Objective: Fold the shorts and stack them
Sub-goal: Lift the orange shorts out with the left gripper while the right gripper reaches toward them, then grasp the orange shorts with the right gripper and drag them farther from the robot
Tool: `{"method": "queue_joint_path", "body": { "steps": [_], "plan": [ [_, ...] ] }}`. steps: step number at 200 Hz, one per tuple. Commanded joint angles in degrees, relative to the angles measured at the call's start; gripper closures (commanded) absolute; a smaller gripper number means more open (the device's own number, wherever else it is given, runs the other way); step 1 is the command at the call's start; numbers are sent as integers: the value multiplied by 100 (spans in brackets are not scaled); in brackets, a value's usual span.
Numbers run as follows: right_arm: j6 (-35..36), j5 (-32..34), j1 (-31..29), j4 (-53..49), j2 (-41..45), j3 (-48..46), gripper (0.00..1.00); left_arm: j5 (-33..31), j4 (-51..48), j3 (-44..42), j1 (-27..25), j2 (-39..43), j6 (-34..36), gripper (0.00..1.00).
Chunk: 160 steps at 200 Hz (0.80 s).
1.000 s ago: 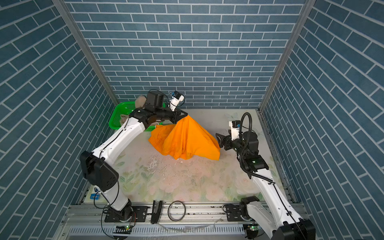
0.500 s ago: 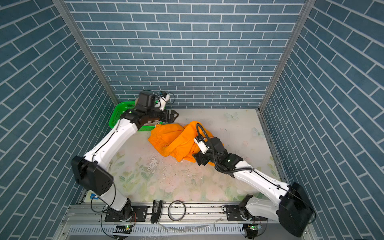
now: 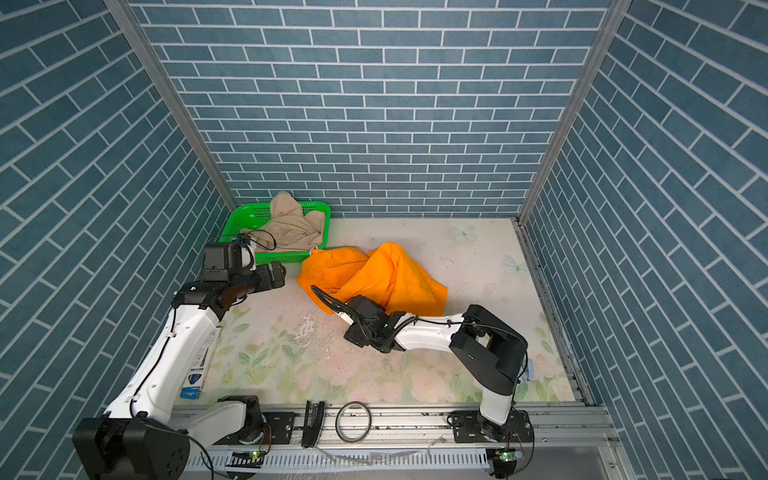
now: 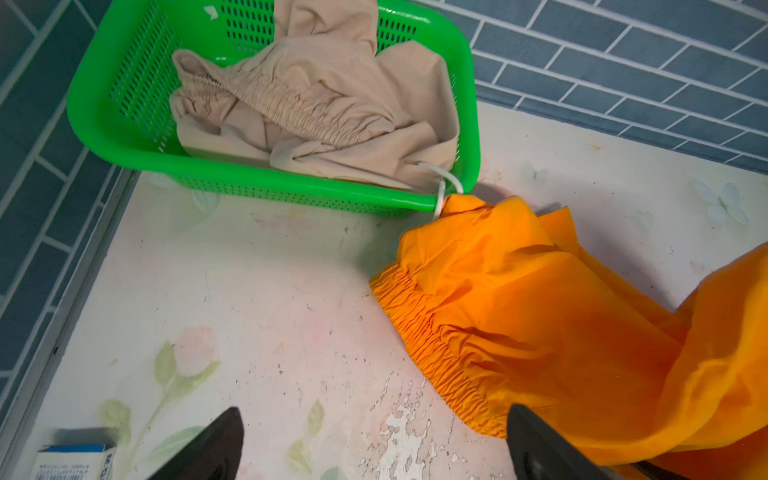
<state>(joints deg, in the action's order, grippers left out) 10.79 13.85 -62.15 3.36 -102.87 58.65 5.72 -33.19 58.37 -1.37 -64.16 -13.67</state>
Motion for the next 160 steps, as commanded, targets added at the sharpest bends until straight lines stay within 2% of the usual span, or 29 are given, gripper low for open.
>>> {"method": "queue_joint_path", "body": {
  "steps": [1,55,80,110,141,160],
  "plan": [
    [425,652,-1,227,-313,239,11,1,261,-222,40,268,-182,0],
    [372,1127,-9,195,-851,485,13,274,530,-342,40,14,-274,0],
    [346,1189,28,56,-936,497,23,626,742,-370,40,-186,-360,0],
    [110,912,153,-86,-707,413,47,738,887,-477,40,-427,-339,0],
    [-351,333,434,-432,-177,418,99,665,1013,-607,40,-627,-312,0],
    [-788,-508,790,-1071,246,601,100,634,1103,-674,40,-743,-235,0]
  ]
}}
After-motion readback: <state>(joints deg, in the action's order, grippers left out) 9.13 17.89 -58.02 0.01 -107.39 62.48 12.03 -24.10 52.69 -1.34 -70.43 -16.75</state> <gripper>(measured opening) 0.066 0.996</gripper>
